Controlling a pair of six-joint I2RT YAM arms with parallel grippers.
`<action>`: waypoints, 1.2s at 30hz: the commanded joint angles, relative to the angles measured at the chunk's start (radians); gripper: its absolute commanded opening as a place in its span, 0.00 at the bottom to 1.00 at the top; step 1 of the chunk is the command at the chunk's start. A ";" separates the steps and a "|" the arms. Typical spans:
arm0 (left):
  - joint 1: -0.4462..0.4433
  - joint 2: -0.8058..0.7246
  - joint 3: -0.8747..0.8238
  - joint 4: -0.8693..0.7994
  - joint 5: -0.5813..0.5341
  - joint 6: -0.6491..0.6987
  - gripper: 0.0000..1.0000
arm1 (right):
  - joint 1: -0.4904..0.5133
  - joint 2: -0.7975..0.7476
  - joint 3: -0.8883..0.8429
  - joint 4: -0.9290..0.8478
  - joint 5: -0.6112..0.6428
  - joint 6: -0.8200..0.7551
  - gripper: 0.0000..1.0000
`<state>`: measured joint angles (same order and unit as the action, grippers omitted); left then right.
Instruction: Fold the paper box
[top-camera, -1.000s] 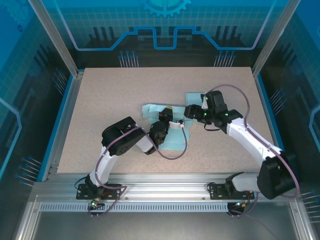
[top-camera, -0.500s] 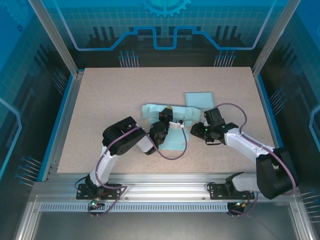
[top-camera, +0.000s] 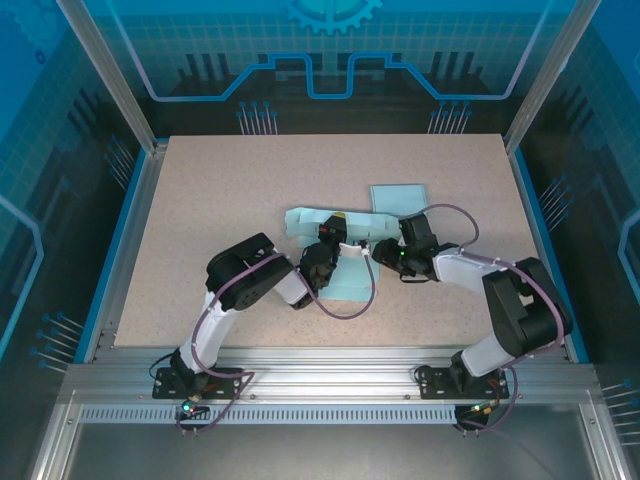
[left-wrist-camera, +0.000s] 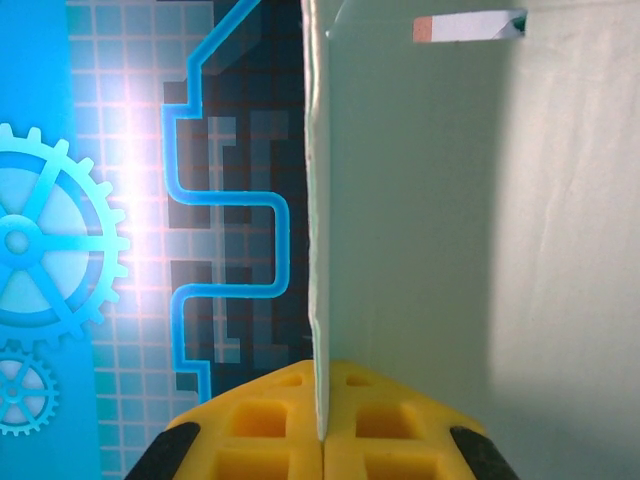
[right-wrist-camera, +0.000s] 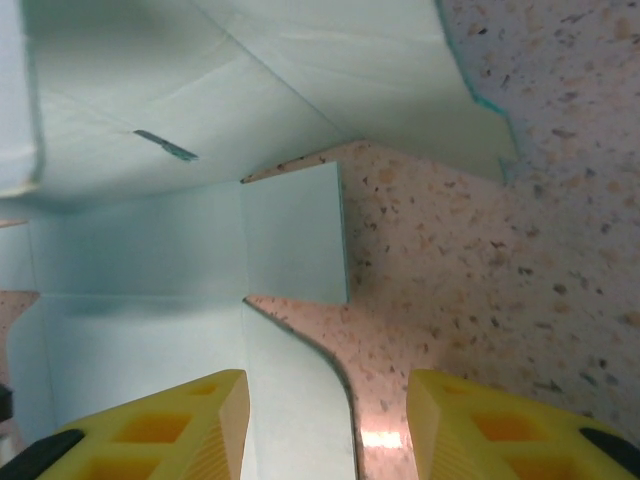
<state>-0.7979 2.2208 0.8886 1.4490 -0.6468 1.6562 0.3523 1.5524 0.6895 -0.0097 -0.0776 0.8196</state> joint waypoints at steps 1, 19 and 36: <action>-0.010 0.041 0.001 -0.050 0.008 0.018 0.00 | -0.009 0.044 0.026 0.053 0.009 0.002 0.47; -0.010 0.065 0.019 -0.050 0.000 0.035 0.00 | -0.004 0.047 0.033 0.267 -0.063 -0.039 0.41; -0.011 0.073 0.036 -0.050 -0.011 0.040 0.00 | 0.049 0.067 0.056 0.347 -0.085 -0.071 0.29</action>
<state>-0.7944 2.2585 0.9234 1.4792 -0.6819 1.6779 0.3550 1.6218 0.6964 0.2180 -0.0959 0.7563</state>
